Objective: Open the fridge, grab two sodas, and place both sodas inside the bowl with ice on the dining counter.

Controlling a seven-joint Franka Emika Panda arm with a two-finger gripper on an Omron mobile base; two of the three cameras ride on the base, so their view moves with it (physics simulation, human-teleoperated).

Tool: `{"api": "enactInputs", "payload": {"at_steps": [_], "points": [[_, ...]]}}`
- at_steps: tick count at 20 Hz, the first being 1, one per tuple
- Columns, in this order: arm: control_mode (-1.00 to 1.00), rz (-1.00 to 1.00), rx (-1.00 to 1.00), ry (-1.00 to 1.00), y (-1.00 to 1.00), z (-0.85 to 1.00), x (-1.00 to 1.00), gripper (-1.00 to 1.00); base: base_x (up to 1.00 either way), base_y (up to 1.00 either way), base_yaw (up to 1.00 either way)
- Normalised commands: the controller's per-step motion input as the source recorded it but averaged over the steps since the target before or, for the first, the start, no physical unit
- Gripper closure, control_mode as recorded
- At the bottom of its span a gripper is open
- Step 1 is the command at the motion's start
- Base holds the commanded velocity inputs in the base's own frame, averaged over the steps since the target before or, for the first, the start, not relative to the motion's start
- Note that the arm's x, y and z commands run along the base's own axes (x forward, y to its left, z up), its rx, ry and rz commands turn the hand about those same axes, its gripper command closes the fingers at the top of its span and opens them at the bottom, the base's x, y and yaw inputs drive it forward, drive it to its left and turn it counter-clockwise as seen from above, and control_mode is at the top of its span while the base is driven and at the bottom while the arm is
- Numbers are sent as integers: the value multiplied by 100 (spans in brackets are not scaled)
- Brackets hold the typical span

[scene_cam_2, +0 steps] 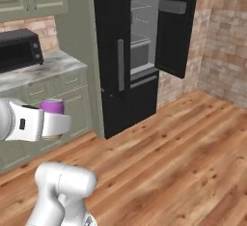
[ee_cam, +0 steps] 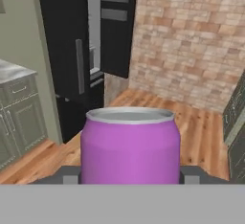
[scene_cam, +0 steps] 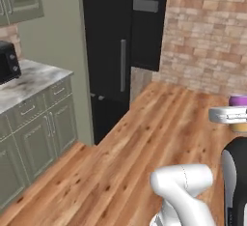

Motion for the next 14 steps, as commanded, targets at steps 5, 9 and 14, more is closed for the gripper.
{"api": "enactInputs", "payload": {"at_steps": [5,9,14], "points": [[100,0,0,0,0,0,0,100,-100,21,-38],[100,0,0,0,0,0,0,100,-100,-9,-30],[100,0,0,0,0,0,0,100,-99,-32,-28]]}}
